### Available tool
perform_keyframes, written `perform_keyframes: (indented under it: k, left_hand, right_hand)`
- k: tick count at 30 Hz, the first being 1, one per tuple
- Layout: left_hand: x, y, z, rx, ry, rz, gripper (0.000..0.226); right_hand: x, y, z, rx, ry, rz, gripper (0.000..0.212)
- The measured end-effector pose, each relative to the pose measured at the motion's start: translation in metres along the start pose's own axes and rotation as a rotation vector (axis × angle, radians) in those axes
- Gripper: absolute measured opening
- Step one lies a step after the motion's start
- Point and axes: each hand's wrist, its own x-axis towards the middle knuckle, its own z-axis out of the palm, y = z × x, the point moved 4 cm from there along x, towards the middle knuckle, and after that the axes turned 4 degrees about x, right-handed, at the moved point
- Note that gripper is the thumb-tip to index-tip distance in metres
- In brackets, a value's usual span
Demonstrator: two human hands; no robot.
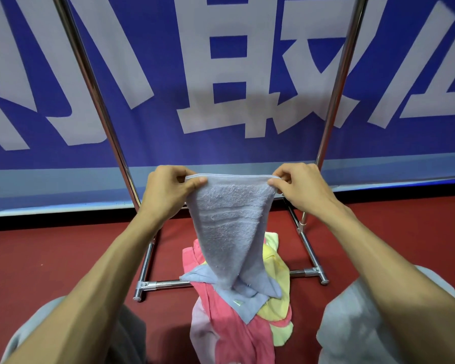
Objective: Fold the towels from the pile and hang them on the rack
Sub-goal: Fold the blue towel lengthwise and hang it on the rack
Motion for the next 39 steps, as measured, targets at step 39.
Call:
perform_keyframes:
  k: [39]
  left_hand:
    - [0.071, 0.217, -0.217, -0.085, 0.63, 0.4, 0.018]
  right_hand:
    - [0.087, -0.202, -0.239, 0.572, 0.577, -0.256, 0.005]
